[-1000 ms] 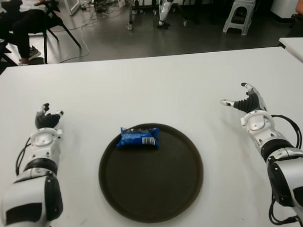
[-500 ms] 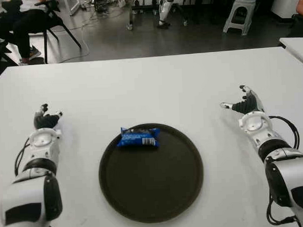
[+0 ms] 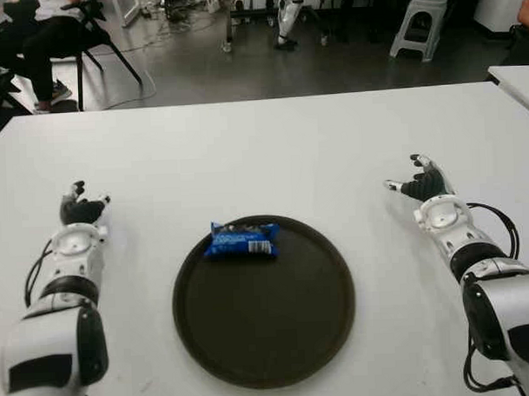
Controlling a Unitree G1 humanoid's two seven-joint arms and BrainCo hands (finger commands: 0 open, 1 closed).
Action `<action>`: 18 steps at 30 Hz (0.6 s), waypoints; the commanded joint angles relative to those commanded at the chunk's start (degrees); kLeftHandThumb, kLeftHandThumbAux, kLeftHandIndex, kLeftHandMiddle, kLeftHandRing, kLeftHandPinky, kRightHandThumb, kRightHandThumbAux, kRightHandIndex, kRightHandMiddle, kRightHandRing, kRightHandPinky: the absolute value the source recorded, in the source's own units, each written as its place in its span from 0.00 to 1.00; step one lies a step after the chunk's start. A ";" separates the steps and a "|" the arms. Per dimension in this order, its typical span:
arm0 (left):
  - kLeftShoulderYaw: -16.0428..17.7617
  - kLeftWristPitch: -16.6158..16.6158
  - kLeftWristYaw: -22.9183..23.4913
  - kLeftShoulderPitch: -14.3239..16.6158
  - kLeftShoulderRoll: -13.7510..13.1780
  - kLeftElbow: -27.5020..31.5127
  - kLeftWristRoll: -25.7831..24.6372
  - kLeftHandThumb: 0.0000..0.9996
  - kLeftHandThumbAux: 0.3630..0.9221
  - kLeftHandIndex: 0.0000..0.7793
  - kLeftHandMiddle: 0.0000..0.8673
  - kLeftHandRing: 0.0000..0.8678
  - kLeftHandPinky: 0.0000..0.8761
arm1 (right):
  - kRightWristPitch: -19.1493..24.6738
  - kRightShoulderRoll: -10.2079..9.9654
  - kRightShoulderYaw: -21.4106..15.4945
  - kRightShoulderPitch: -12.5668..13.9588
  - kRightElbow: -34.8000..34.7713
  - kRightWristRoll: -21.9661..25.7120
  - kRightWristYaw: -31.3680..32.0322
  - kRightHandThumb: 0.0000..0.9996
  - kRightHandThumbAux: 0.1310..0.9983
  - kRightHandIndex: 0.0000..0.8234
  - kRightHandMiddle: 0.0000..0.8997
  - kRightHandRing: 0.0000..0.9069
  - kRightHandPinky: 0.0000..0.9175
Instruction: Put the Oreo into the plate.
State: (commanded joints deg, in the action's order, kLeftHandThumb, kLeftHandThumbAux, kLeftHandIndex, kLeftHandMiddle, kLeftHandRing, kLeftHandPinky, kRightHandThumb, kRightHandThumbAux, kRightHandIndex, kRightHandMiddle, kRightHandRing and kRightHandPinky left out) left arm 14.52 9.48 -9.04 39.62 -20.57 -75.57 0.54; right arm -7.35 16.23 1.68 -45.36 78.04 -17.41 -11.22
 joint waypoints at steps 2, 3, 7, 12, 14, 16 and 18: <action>-0.12 -0.18 -0.12 0.07 -0.07 -0.05 0.07 0.00 0.82 0.00 0.04 0.04 0.07 | 0.19 0.00 -0.17 -0.08 -0.01 0.03 0.55 0.19 0.71 0.10 0.15 0.17 0.23; -0.15 -0.23 -0.16 0.09 -0.09 -0.06 0.08 0.00 0.81 0.00 0.04 0.04 0.06 | 0.26 0.01 -0.22 -0.10 -0.01 0.04 0.73 0.20 0.71 0.11 0.15 0.18 0.24; -0.25 -0.35 -0.13 0.14 -0.12 -0.09 0.04 0.00 0.79 0.00 0.04 0.03 0.06 | 0.40 0.03 -0.50 -0.19 -0.03 0.38 1.40 0.22 0.71 0.11 0.16 0.19 0.25; 0.22 -0.32 0.17 0.27 -0.01 -0.12 -0.50 0.00 0.81 0.00 0.03 0.02 0.05 | 0.80 0.08 -0.92 -0.38 0.01 0.80 2.43 0.23 0.72 0.12 0.17 0.20 0.27; 0.29 -0.30 0.15 0.29 0.05 -0.12 -0.55 0.00 0.82 0.00 0.03 0.02 0.05 | 0.85 0.05 -1.06 -0.38 0.01 0.88 2.55 0.24 0.71 0.12 0.17 0.21 0.28; 0.31 -0.23 0.13 0.27 0.09 -0.10 -0.55 0.00 0.83 0.00 0.03 0.02 0.05 | 0.92 0.03 -1.22 -0.38 0.03 0.85 2.63 0.24 0.71 0.12 0.17 0.21 0.29; 0.31 -0.20 0.12 0.26 0.10 -0.08 -0.55 0.00 0.83 0.00 0.03 0.02 0.05 | 0.95 0.01 -1.34 -0.38 0.03 0.78 2.67 0.24 0.71 0.13 0.18 0.22 0.29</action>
State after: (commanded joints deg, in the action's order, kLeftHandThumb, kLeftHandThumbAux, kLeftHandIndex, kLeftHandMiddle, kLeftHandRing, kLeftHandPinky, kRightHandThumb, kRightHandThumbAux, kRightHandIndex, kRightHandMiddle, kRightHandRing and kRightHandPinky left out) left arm 14.84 9.28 -8.92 39.88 -20.47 -75.66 -0.01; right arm -6.39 16.25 0.34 -45.74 78.07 -16.63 -8.55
